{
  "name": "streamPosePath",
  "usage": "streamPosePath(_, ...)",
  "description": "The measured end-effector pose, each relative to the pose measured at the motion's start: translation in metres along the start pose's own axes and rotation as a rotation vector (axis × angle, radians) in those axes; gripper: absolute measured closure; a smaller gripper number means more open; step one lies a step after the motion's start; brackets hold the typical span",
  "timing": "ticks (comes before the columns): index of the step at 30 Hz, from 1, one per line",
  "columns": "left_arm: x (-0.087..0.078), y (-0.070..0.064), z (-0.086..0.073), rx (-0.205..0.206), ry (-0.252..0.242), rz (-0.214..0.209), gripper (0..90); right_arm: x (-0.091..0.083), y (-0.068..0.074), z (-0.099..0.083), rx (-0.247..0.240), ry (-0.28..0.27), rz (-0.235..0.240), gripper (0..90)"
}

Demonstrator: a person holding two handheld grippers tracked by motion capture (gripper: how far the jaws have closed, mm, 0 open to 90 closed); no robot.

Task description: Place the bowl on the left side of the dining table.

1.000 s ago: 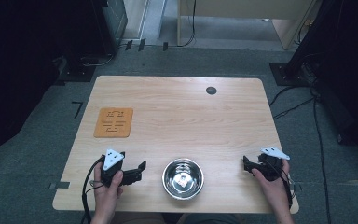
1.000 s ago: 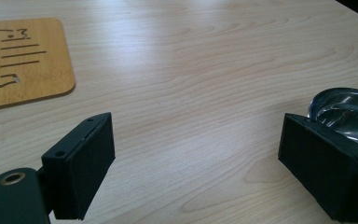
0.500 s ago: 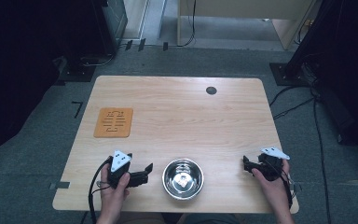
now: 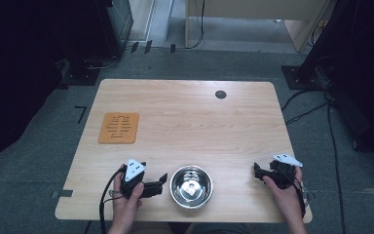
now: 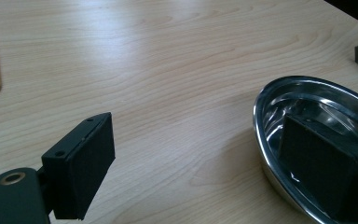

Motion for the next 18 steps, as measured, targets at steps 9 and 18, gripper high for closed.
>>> streamPosePath(9,0.008,-0.015,-0.001,-0.002,0.009,-0.008,10.8,0.000,0.000,0.000,0.000,0.000,0.000,12.4)
streamPosePath(18,0.018,-0.028,-0.007,0.008,0.043,-0.043,10.8,0.000,0.000,0.000,-0.002,-0.001,0.001,12.4)
Point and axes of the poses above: each handheld gripper's, and its own axes: x roughly forward along the jaws, z roughly out of its top, y roughly to its left, the point moved 3 cm from there along x, roughly forward along the jaws, and after that the axes turned 5 degrees about y, right-handed, at the moved point
